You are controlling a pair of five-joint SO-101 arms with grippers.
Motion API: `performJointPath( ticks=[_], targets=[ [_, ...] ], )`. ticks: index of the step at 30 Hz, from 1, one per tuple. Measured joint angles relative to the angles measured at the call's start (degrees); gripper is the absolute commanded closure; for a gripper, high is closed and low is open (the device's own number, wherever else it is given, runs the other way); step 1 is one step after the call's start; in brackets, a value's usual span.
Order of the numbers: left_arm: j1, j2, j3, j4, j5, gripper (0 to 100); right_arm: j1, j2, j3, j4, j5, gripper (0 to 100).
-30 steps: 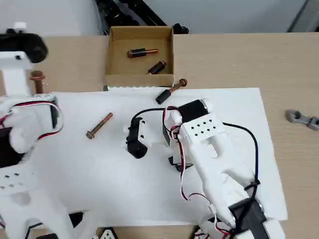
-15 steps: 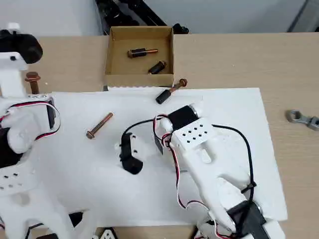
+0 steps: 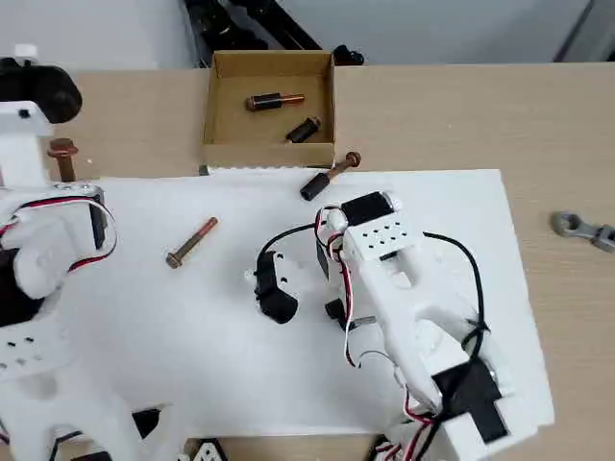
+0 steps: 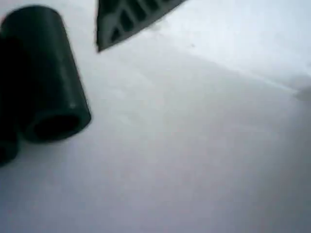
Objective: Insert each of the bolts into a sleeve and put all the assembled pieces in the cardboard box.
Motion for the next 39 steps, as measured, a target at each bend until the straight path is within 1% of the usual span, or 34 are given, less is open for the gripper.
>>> performJointPath(
  ticks=[6,12,23,32,34,37,38,39],
  targets=[
    [0.0,0.0,0.0,0.0,0.0,99,-0.1,0.6,0.0,-2.9,0.0,80.9],
    [0.0,0.0,0.0,0.0,0.0,99,-0.2,1.2,0.0,-3.3,1.6,80.9],
    [0.0,0.0,0.0,0.0,0.0,99,-0.7,9.7,-1.2,-10.0,1.7,80.9],
    [0.0,0.0,0.0,0.0,0.0,99,-0.8,9.9,-1.3,-11.4,1.7,80.9],
    [0.0,0.0,0.0,0.0,0.0,99,-0.8,9.9,-1.3,-11.4,1.7,83.7],
    [0.0,0.0,0.0,0.0,0.0,99,-0.8,9.9,-1.3,-12.0,1.7,98.0],
    [0.0,0.0,0.0,0.0,0.0,99,-0.8,9.9,-1.5,-12.1,1.6,98.7],
    [0.0,0.0,0.0,0.0,0.0,99,-0.8,9.9,-1.5,-12.5,1.6,97.2]
  ],
)
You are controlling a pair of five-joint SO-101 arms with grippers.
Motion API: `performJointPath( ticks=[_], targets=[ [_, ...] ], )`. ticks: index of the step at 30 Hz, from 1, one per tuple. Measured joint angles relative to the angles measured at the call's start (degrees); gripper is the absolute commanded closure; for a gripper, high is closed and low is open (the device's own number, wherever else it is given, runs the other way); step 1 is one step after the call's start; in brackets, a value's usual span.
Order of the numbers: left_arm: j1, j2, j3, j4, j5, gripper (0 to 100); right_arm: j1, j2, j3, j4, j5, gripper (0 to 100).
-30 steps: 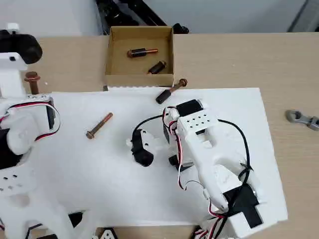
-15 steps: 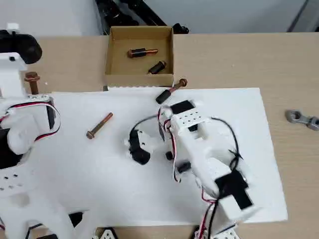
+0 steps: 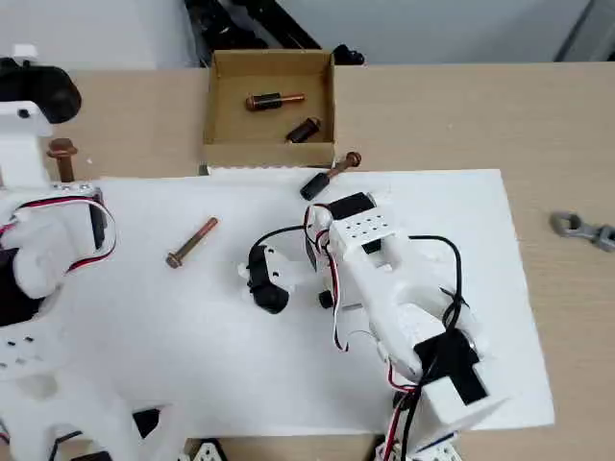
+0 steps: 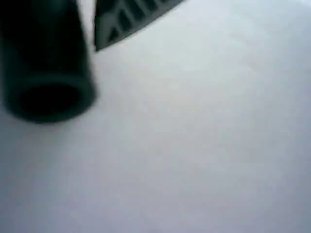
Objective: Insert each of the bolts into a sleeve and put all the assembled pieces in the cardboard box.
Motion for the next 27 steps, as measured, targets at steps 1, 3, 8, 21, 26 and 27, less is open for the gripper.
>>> performJointPath(
  ticks=[1,3,8,21,26,27],
  targets=[
    [0.0,0.0,0.0,0.0,0.0,99,-0.1,0.0,0.1,-0.2,0.0,98.0],
    [0.0,0.0,0.0,0.0,0.0,99,-0.1,0.0,0.1,-0.4,-0.1,98.0],
    [0.0,0.0,0.0,0.0,0.0,99,-0.2,0.0,0.1,-0.4,-0.5,98.0],
    [0.0,0.0,0.0,0.0,0.0,99,4.6,-17.0,0.3,0.0,-18.1,98.1],
    [0.0,0.0,0.0,0.0,0.0,99,5.5,-34.3,0.3,0.0,-34.1,99.1],
    [0.0,0.0,0.0,0.0,0.0,99,6.0,-38.0,0.3,-0.1,-37.9,99.5]
  ],
)
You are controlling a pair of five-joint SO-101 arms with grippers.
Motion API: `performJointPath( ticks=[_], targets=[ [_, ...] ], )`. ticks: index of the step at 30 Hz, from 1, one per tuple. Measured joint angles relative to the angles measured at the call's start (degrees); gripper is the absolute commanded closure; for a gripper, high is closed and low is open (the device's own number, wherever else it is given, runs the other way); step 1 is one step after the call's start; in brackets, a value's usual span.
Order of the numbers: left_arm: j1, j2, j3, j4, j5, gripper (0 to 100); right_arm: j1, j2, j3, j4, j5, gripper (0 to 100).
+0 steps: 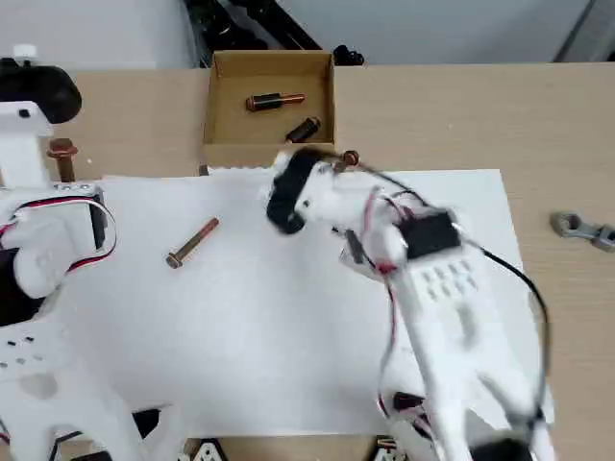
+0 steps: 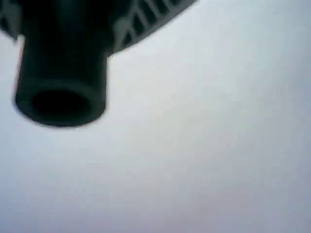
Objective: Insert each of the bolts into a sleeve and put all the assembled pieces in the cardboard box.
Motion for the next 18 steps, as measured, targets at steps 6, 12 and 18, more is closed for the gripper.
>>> performJointPath(
  ticks=[6,12,18],
  targets=[
    [0.0,0.0,0.0,0.0,0.0,99,8.8,-18.2,0.0,-0.8,-20.8,99.5],
    [0.0,0.0,0.0,0.0,0.0,99,17.4,-22.6,6.2,0.7,-29.5,99.5],
    [0.0,0.0,0.0,-1.0,0.9,99,16.2,-22.6,18.6,-4.1,-30.9,99.5]
  ],
)
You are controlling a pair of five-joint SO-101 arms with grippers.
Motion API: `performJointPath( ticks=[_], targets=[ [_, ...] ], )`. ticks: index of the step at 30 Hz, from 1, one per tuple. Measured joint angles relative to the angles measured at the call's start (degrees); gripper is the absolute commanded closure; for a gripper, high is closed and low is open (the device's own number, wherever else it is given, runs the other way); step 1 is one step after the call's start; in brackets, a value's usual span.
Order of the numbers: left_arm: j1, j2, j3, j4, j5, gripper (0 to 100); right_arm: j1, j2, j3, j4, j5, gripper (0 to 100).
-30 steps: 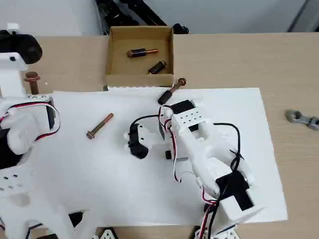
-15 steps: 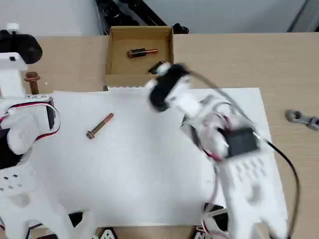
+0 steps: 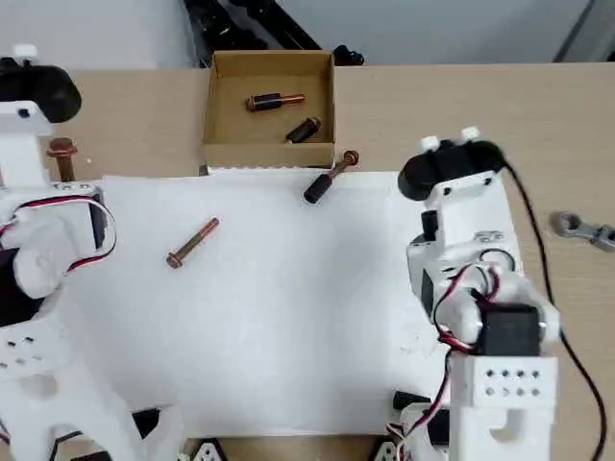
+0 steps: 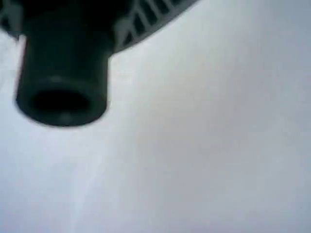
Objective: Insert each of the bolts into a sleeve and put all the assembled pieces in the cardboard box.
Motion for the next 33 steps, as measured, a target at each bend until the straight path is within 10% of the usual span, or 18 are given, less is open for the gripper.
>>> performJointPath(
  ticks=[13,33],
  targets=[
    [2.2,0.0,0.0,-6.5,0.9,99,-17.8,-0.2,9.1,-23.5,-5.5,99.6],
    [12.0,0.0,15.4,-35.6,12.2,99,-25.7,2.6,7.6,-43.4,-5.5,99.5]
  ],
)
